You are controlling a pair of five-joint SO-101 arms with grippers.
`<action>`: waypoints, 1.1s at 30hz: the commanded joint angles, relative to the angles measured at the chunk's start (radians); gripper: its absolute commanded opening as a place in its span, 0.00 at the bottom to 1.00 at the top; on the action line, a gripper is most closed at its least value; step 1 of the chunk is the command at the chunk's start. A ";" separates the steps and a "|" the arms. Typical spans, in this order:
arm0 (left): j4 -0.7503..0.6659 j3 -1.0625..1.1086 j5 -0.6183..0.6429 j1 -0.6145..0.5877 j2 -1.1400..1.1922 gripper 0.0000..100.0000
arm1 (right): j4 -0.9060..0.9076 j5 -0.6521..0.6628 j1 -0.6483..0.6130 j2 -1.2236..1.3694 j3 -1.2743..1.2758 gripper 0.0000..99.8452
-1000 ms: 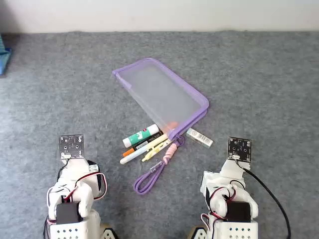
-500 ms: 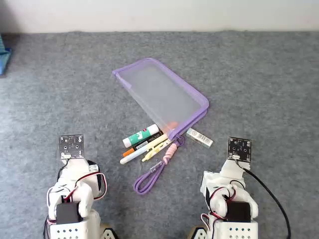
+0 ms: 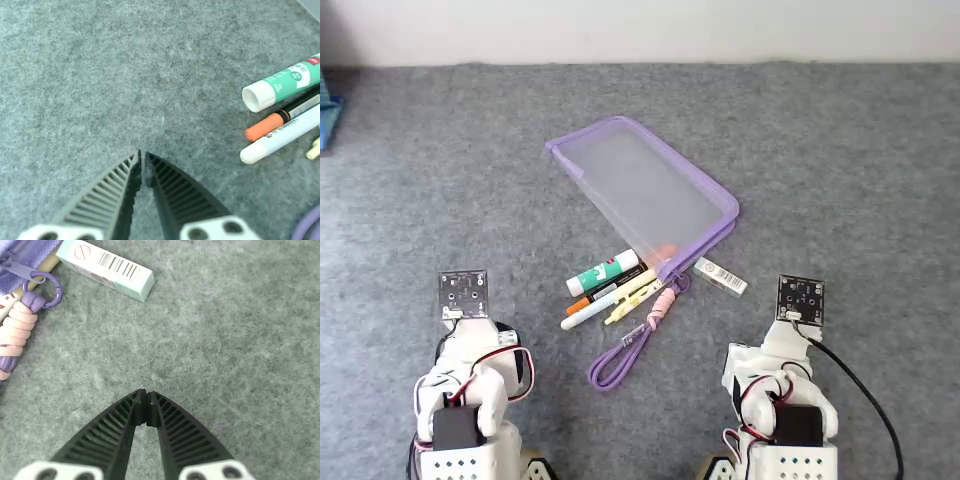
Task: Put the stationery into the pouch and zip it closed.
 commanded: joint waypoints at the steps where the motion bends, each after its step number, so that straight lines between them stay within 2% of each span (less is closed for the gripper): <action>1: 0.005 -0.008 0.011 -0.003 -0.005 0.01 | 0.002 -0.008 0.008 -0.007 0.018 0.01; 13: 0.005 -0.008 0.011 -0.003 -0.005 0.01 | 0.002 -0.008 0.005 -0.007 0.018 0.01; 17: 0.005 -0.008 0.011 -0.003 -0.005 0.01 | 0.002 -0.003 0.071 -0.007 0.017 0.01; 21: 0.005 -0.008 0.011 -0.003 -0.005 0.01 | -0.005 0.095 0.113 -0.007 0.015 0.01; 26: 0.005 -0.008 0.011 -0.003 -0.005 0.01 | -0.025 0.282 0.162 -0.007 -0.064 0.01; 33: 0.005 -0.008 0.011 -0.003 -0.005 0.01 | 0.039 0.176 0.071 0.024 -0.307 0.01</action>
